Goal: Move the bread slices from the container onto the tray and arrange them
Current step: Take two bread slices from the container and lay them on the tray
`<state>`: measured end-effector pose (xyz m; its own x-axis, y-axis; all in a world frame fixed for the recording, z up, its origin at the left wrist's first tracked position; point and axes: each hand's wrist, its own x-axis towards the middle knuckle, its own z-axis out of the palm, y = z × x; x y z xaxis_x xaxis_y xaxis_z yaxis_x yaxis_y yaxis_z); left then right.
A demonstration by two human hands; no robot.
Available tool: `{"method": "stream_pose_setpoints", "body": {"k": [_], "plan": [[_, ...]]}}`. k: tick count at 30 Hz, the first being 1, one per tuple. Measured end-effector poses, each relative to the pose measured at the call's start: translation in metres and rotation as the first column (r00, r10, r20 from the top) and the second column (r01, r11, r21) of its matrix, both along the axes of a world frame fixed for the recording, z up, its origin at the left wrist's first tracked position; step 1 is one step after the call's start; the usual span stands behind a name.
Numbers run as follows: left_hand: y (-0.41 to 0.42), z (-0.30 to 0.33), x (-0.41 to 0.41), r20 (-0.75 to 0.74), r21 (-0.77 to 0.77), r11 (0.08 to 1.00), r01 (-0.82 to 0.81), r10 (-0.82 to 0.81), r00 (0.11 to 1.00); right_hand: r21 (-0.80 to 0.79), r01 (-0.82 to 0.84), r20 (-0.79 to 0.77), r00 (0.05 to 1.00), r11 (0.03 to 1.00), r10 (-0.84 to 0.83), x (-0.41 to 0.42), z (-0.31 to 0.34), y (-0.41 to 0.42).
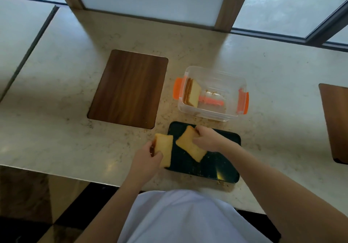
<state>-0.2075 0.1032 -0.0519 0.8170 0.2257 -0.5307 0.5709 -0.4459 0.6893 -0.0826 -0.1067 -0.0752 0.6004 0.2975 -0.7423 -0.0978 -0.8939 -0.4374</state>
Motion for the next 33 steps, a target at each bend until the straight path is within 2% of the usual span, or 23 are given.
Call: {"method": "stream_pose_setpoints", "body": {"k": [4,7,9,14,16,23,33], "plan": [[0.005,0.000,0.001,0.014,-0.016,0.999,-0.028,0.028,1.000,-0.075,-0.212,-0.034,0.977,0.974,0.210,0.019,-0.006,0.024],[0.008,-0.002,0.001,0.016,0.007,0.998,-0.059,0.059,0.998,-0.121,-0.258,-0.027,0.966,0.959,0.256,0.024,-0.010,0.036],[0.011,-0.005,0.001,0.011,0.019,0.998,-0.063,0.063,0.998,-0.154,-0.255,0.013,0.965,0.955,0.261,0.023,-0.012,0.039],[0.019,-0.013,0.002,-0.018,0.016,0.999,-0.050,0.051,0.999,-0.217,-0.232,0.286,0.914,0.948,0.289,0.008,-0.014,0.023],[0.020,-0.016,0.004,-0.024,0.020,0.999,-0.050,0.051,0.998,-0.220,-0.237,0.346,0.888,0.946,0.303,-0.004,-0.017,0.013],[0.020,-0.019,0.016,-0.012,0.036,0.999,-0.037,0.037,0.999,-0.271,-0.212,0.467,0.824,0.939,0.320,-0.050,-0.033,0.003],[0.020,-0.015,0.022,0.003,0.018,0.999,-0.049,0.049,0.999,-0.262,-0.177,0.500,0.816,0.949,0.291,-0.035,-0.038,0.013]]}}
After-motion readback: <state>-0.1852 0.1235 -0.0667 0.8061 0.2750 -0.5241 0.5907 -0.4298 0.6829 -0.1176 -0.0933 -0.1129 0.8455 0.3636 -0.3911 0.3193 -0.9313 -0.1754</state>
